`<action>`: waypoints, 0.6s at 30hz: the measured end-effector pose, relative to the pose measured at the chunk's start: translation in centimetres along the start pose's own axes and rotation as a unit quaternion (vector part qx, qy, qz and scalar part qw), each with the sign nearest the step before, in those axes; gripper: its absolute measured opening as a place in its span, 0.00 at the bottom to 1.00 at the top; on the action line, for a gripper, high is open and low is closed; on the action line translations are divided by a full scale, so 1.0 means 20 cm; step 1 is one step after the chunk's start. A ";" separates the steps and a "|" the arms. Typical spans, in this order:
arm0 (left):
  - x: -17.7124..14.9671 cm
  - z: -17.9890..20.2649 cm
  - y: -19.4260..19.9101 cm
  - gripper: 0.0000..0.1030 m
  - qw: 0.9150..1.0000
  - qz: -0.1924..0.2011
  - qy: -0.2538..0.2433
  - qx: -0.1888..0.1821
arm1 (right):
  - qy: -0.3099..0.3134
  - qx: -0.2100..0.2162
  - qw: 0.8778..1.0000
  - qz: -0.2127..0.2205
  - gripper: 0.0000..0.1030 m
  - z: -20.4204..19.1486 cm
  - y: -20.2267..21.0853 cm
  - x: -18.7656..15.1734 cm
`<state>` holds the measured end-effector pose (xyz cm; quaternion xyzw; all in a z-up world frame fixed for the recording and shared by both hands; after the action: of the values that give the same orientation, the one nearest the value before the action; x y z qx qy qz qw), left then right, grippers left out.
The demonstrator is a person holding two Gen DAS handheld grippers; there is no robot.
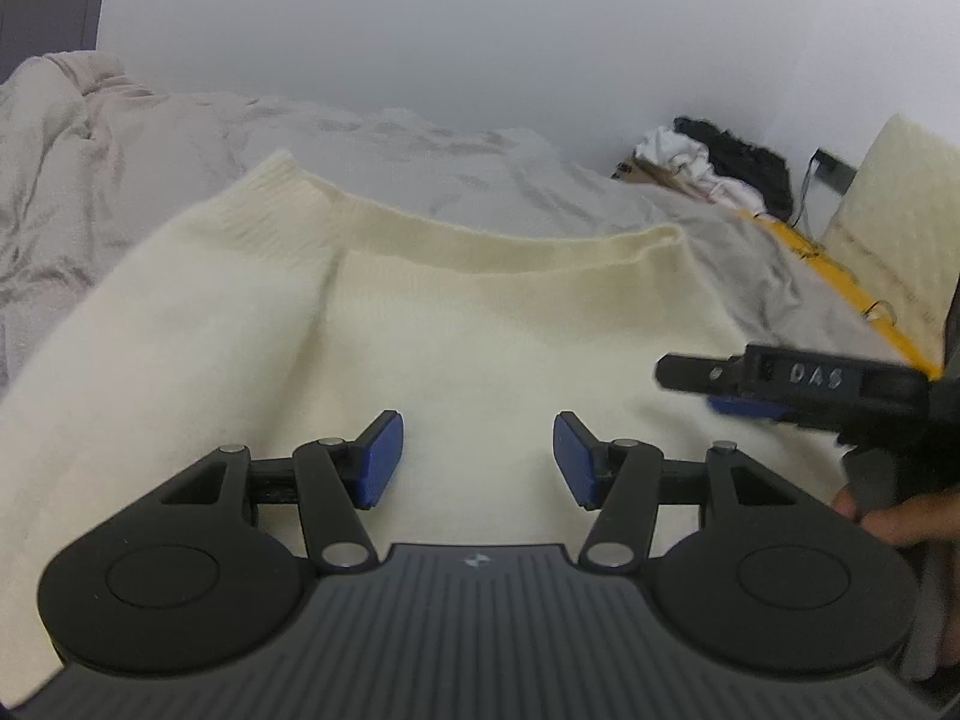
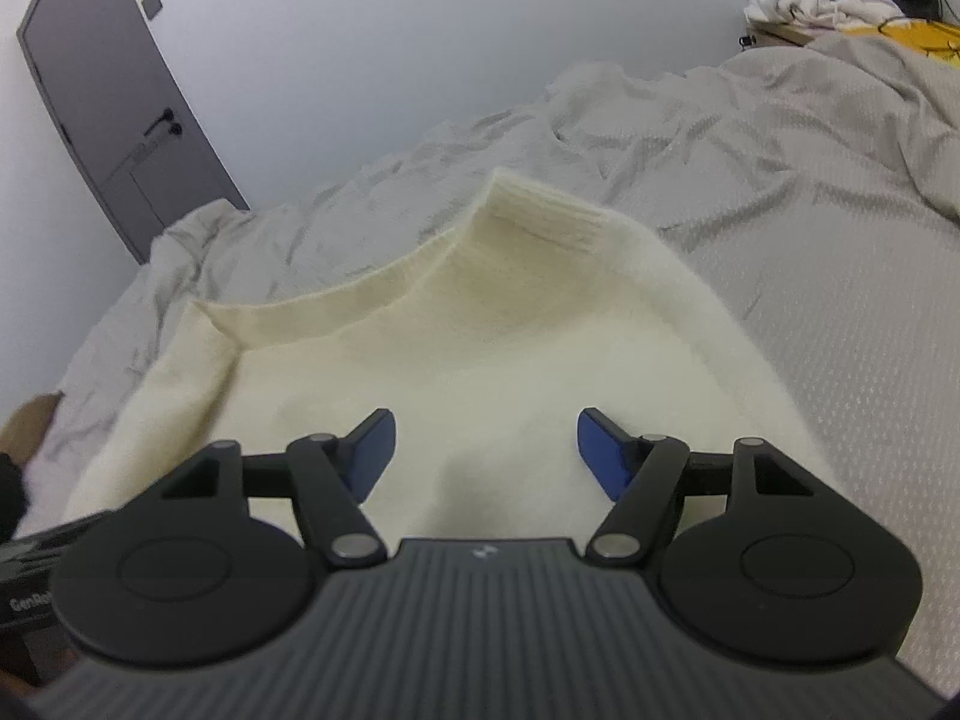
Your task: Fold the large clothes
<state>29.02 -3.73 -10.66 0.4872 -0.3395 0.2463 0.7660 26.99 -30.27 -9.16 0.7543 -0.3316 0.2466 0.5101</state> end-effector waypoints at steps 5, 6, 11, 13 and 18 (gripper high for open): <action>0.00 -0.04 -0.01 0.60 0.999 0.003 0.000 0.033 | 0.019 -0.023 1.000 0.008 0.66 0.00 -0.02 0.01; 0.01 -0.06 0.00 0.59 0.999 0.005 0.006 0.036 | 0.022 -0.028 0.999 0.011 0.65 0.01 -0.02 0.02; 0.04 -0.12 0.01 0.59 0.998 0.014 0.012 0.054 | 0.038 -0.080 0.996 0.033 0.65 0.05 -0.01 0.05; 0.05 -0.12 0.03 0.59 0.998 0.020 -0.007 0.067 | 0.034 -0.092 0.994 0.038 0.65 0.09 -0.02 0.06; 0.11 -0.18 0.07 0.59 0.993 0.040 -0.028 0.110 | 0.016 -0.095 0.995 0.040 0.65 0.15 -0.04 0.08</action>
<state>30.46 0.16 -9.26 0.5614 -0.3511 0.2987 0.6873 28.75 -33.33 -9.63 0.6846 -0.3749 0.2461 0.5746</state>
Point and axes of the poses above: each gripper's, at about its wrist camera, not at the fingertips, and y roughly against the way its jaws point, z to its right, x to its top, the point moved 3 cm from there along -y, roughly the way its jaws point, and after that the axes turned 1 degree about -x, right-handed, at the moved point
